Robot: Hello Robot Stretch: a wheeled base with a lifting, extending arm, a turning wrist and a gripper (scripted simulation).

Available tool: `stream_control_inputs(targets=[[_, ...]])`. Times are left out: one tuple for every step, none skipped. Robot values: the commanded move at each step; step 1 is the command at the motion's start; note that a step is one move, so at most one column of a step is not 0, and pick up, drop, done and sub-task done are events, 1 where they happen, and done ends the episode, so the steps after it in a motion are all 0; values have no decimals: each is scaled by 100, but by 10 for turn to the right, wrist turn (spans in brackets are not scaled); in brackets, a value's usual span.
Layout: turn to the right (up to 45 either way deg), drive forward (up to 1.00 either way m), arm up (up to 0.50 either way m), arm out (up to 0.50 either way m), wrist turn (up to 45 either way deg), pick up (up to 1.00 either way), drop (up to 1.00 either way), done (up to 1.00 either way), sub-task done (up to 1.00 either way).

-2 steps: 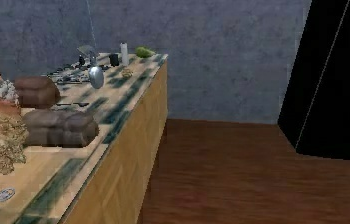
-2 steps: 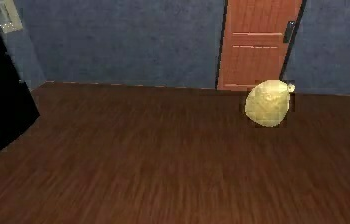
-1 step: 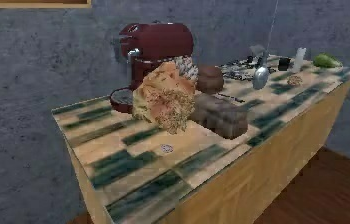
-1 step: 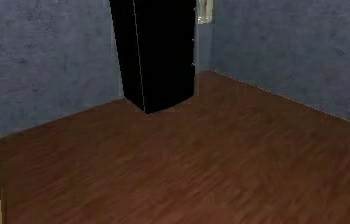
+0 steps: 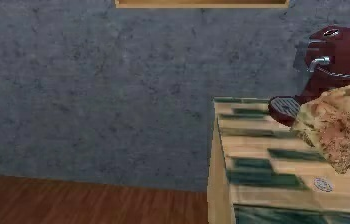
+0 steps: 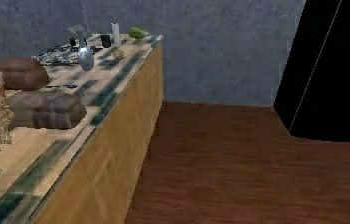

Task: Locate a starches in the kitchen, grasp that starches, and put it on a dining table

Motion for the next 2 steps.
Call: stream_control_inputs(targets=[[-300, 0, 0, 0, 0, 0, 0, 0, 0], [0, 0, 50, 0, 0, 0, 0, 0, 0]])
